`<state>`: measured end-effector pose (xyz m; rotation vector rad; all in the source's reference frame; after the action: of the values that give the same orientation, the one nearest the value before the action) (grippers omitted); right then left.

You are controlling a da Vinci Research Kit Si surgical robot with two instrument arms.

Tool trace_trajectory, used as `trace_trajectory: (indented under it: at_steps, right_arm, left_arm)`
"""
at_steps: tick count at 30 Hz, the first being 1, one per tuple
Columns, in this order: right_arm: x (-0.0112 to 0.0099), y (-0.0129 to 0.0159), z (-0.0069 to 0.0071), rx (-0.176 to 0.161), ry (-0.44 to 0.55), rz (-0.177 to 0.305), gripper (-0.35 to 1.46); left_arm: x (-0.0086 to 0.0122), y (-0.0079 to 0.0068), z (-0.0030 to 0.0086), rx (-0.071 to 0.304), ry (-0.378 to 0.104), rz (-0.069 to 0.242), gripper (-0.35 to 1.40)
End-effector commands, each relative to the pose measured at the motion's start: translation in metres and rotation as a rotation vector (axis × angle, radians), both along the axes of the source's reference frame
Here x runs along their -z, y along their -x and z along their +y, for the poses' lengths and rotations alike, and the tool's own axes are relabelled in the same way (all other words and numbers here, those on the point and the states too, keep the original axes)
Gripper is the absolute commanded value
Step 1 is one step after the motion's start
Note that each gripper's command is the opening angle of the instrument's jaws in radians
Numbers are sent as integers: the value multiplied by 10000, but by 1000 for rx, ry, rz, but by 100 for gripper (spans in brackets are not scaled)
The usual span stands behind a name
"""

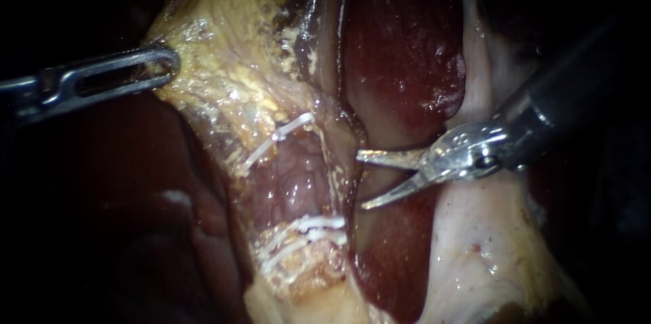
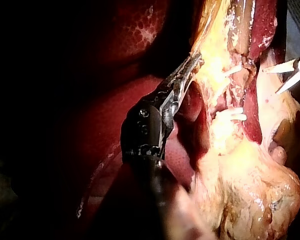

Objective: Go back from the cut right tube

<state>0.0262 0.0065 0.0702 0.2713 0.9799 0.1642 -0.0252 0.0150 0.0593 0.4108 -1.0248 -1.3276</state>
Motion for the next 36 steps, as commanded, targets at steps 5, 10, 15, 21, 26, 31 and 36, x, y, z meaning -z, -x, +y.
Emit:
trace_trajectory:
  at_steps: [5,10,15,21,26,31,36]
  right_arm:
    - [13,10,8,-17,24,-4,143]
    - [12,11,8,-19,22,-1,143]
    - [10,9,7,-15,20,2,143]
    - [9,9,6,-16,21,2,143]
    - [9,9,6,-16,21,2,143]
    - [9,9,6,-16,21,2,143]
    - [10,9,6,-15,21,2,143]
  left_arm:
    - [-3,4,-2,2,2,2,-35]
    - [-16,13,-7,9,10,8,-35]
    - [-42,33,-14,-14,6,9,-35]
    - [-77,68,-20,-54,-2,19,-35]
    - [-83,91,-21,-66,-6,12,-35]
    - [-84,91,-21,-68,-7,14,-35]
    - [-84,91,-21,-68,-7,14,-35]
